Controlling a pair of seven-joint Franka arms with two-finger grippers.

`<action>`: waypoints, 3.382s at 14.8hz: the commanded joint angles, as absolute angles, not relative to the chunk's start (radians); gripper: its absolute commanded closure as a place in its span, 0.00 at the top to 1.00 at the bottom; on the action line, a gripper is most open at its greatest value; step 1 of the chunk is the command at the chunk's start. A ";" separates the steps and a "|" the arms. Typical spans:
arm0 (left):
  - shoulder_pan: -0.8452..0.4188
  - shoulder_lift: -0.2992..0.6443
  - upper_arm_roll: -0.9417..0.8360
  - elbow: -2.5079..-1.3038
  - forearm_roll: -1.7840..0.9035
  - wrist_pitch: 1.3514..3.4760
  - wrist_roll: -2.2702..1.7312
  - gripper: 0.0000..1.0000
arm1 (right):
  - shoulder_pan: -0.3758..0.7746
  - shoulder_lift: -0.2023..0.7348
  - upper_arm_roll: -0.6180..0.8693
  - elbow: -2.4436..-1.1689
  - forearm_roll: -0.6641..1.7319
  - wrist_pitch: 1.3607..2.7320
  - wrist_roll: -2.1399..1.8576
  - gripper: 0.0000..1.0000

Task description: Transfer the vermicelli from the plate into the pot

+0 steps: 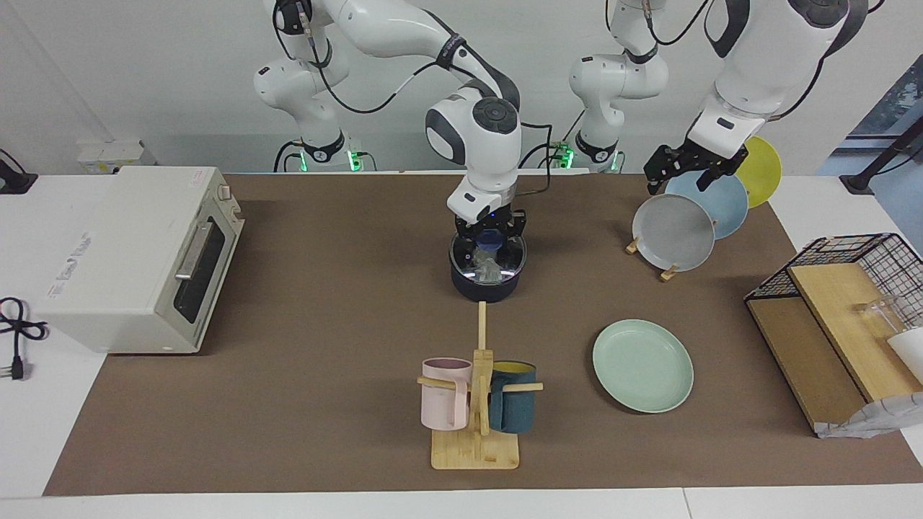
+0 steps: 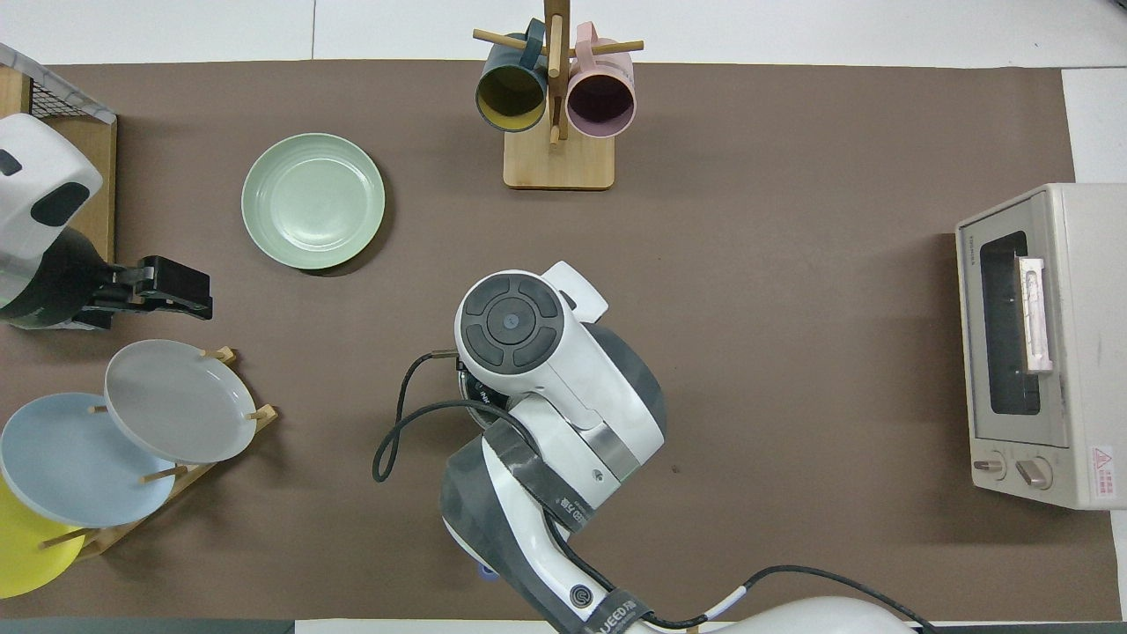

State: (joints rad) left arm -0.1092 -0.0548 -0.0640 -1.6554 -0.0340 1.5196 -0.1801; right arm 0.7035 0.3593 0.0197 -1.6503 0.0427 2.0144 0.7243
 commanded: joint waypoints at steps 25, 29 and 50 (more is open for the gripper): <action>-0.078 -0.055 -0.069 -1.657 -0.021 1.536 -0.138 1.00 | 0.504 0.223 0.012 -1.560 -0.029 1.804 0.570 1.00; -0.078 -0.055 -0.069 -1.657 -0.021 1.536 -0.138 1.00 | 0.297 0.077 0.011 -1.562 -0.015 1.654 0.413 1.00; -0.078 -0.055 -0.069 -1.657 -0.021 1.536 -0.138 1.00 | 0.038 -0.020 -0.003 -1.601 -0.038 1.519 0.011 1.00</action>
